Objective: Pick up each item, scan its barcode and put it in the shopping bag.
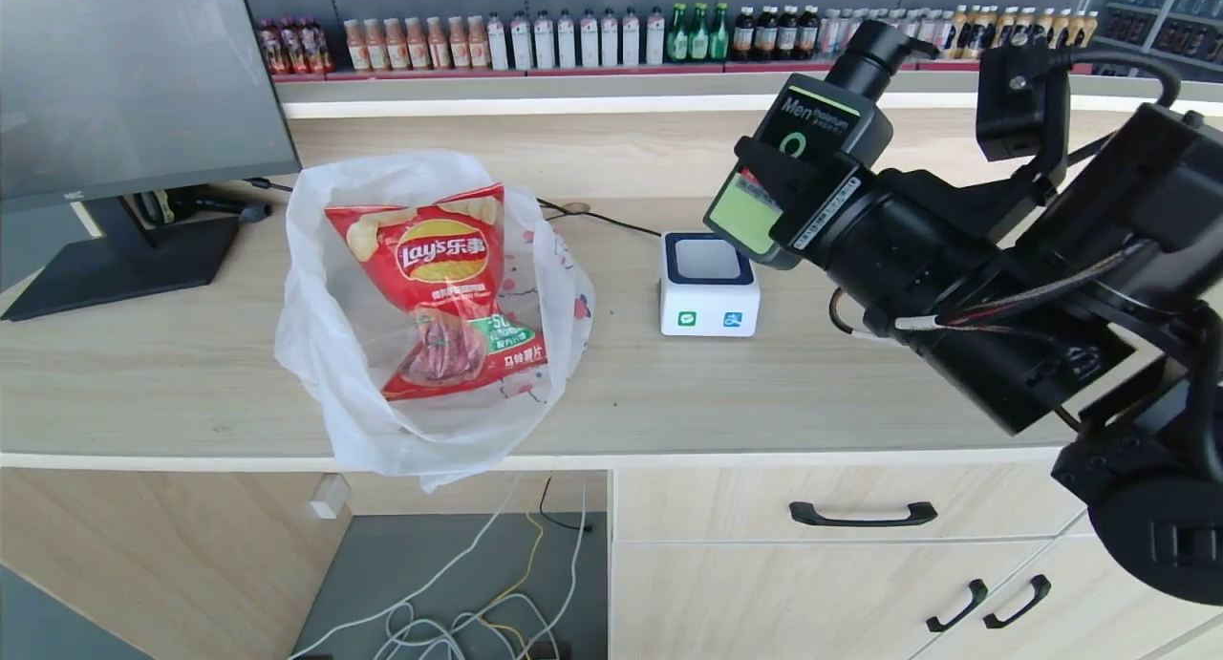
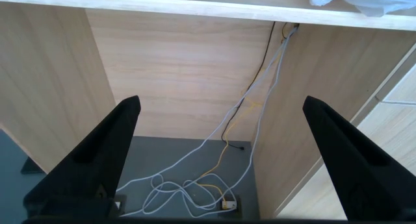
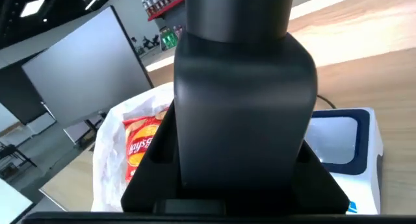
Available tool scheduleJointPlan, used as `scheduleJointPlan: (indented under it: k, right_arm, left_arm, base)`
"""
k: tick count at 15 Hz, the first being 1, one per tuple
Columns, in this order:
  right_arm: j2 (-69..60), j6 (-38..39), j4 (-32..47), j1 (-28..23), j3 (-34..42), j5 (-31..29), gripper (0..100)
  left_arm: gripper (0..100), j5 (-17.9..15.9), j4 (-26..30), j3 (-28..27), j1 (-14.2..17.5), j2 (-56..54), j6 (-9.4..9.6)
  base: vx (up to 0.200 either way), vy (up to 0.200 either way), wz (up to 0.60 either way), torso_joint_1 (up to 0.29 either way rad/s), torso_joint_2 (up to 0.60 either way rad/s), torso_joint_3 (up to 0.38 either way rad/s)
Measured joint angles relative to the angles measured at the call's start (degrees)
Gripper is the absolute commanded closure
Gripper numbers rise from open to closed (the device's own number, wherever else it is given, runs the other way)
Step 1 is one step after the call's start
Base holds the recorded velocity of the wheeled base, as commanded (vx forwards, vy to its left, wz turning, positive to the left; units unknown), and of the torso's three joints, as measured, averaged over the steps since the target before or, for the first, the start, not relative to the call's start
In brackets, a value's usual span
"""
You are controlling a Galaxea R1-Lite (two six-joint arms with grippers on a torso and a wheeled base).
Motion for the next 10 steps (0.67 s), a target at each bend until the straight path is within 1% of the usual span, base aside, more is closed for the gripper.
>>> scheduleJointPlan:
  k: [3,6,10]
  right_arm:
    - [2.82,7.47,9.25,0.35,-8.79,0.04,100]
    - [6.21,11.03,11.72,0.11,-12.68,0.13,100]
    - [9.7,12.4,11.85,-0.77,-13.93,0.26,100]
  left_arm:
    - [0,-0.02,0.0,0.0,0.0,0.0,0.0]
    - [0,-0.02,0.0,0.0,0.0,0.0,0.0]
    - [0,-0.02,0.0,0.0,0.0,0.0,-0.02]
  base:
    - [0.0,0.0,0.0,0.0,0.0,0.0]
    - [0.0,0.0,0.0,0.0,0.0,0.0]
    - [0.0,0.0,0.0,0.0,0.0,0.0]
